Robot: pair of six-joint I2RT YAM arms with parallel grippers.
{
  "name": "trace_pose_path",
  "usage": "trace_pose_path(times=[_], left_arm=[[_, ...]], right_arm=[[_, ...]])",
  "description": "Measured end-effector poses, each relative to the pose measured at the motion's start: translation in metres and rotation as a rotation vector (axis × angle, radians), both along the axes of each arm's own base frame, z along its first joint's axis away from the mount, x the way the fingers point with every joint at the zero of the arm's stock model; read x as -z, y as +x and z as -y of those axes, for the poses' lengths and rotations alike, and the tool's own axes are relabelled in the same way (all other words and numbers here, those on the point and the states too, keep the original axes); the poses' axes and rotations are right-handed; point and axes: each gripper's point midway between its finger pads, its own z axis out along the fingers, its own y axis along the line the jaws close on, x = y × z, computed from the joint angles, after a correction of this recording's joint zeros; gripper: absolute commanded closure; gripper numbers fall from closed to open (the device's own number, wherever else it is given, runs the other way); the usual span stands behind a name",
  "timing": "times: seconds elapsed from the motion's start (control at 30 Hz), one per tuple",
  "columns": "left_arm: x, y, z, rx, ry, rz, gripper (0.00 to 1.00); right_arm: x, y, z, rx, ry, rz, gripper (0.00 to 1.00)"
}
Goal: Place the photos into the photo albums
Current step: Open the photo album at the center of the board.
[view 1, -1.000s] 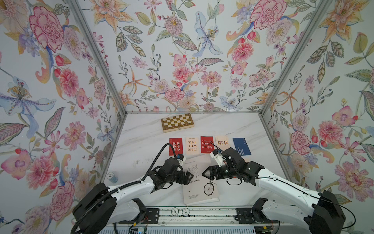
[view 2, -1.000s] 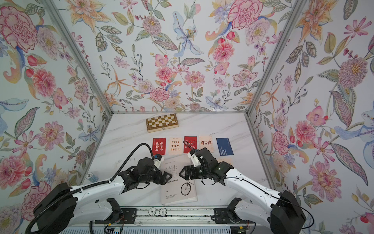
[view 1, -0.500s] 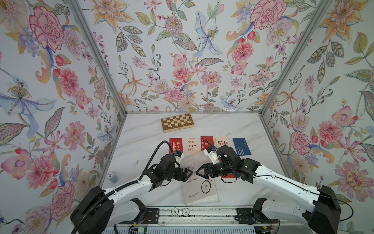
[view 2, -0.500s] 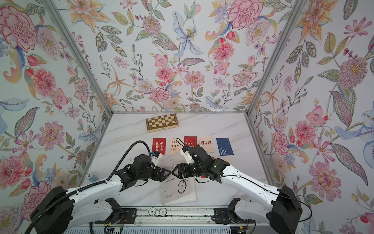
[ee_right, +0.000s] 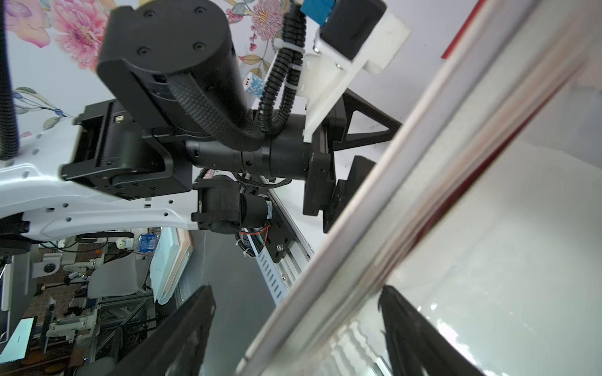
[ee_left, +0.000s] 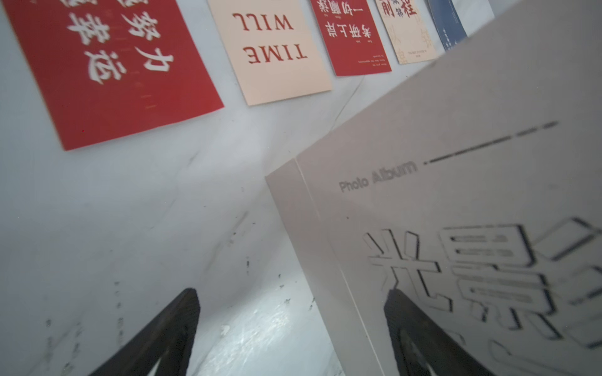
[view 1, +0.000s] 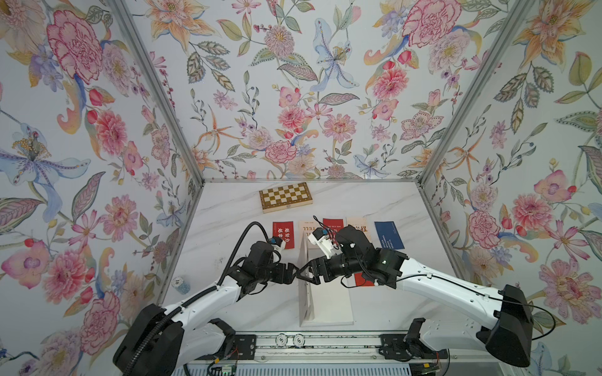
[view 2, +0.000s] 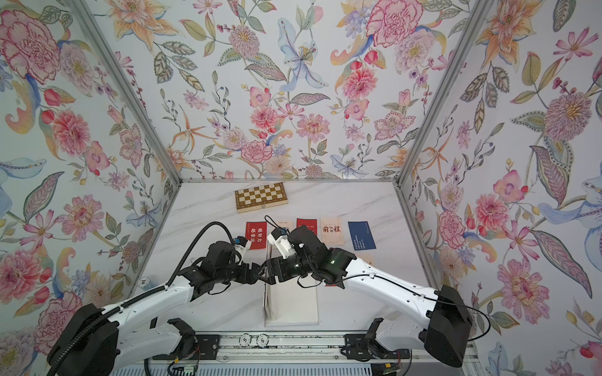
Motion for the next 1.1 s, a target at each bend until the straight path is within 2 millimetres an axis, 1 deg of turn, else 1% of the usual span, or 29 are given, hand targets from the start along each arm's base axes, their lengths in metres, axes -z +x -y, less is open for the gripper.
trace_pose_path(times=[0.1,0.23,0.37,0.47,0.53,0.67,0.77,0.9,1.1], left_arm=[[-0.005,0.004,-0.02,-0.056,0.027,0.011,0.13],[-0.015,0.006,-0.046,-0.143,0.071,0.033,0.13],[-0.041,0.011,-0.069,-0.232,0.095,0.092,0.13],[-0.062,0.016,-0.084,-0.297,0.104,0.142,0.13],[-0.074,0.017,-0.092,-0.328,0.111,0.166,0.14],[-0.088,0.016,-0.102,-0.357,0.13,0.196,0.14],[-0.096,0.015,-0.108,-0.374,0.145,0.212,0.14],[-0.106,0.014,-0.113,-0.387,0.161,0.232,0.14],[-0.114,0.014,-0.121,-0.406,0.204,0.253,0.14]], right_arm=[[-0.001,0.0,-0.01,-0.018,0.011,-0.001,0.18],[0.01,-0.003,-0.024,-0.054,0.0,-0.022,0.18],[0.012,-0.004,-0.038,-0.082,0.012,-0.026,0.17],[0.011,-0.002,-0.046,-0.092,0.021,-0.027,0.17],[0.015,0.0,-0.049,-0.094,0.017,-0.031,0.17],[0.022,0.0,-0.05,-0.097,0.004,-0.043,0.16],[0.022,0.0,-0.05,-0.098,0.005,-0.043,0.15],[0.023,0.005,-0.048,-0.084,0.007,-0.042,0.15],[0.032,0.022,-0.027,-0.022,-0.007,-0.052,0.15]])
